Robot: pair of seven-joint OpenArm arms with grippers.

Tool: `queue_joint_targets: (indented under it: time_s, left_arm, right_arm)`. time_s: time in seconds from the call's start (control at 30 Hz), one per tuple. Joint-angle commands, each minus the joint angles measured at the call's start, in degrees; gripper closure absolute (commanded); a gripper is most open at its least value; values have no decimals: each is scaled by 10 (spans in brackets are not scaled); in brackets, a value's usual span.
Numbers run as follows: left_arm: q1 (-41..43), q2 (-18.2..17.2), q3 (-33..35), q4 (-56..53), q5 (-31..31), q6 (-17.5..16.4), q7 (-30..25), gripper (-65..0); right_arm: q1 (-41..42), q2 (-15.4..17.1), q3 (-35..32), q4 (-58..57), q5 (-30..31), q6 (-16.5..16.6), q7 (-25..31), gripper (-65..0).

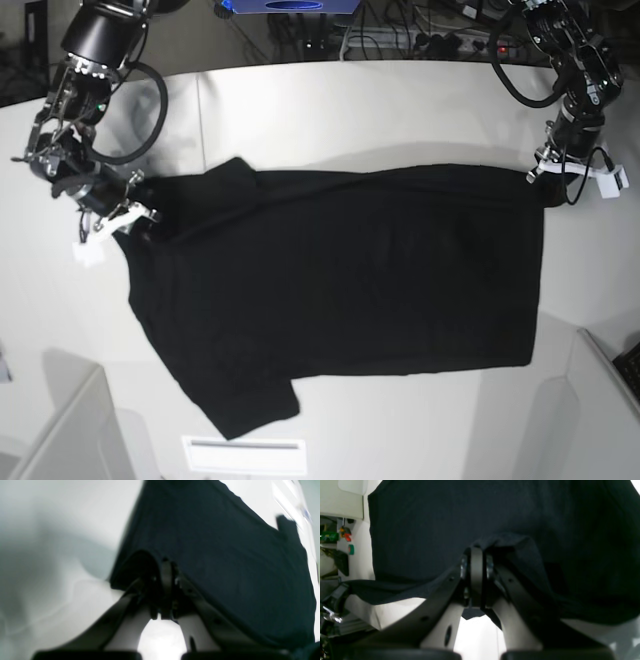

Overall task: Fold the T-shirt properly
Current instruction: 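Lift the gripped edge and pull the shirt toward the arm bases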

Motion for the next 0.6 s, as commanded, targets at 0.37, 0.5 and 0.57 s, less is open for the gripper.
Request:
queue_joint_targets:
  time_s: [0.37,0.5,0.57]
  left_arm:
    - [-25,-9,0,-25,-5,2,-10,0]
    - [-28,-11,1,-25,-5,2,-10,0]
    - [-32,-11,1,-28,-5,2,-10,0]
  right_arm:
    - [56,5,0,-7,11,-43,11,0]
    - [68,7,-33,-7,11,-43,11,0]
    - [73,7,-50,-7,11,-44,15,0]
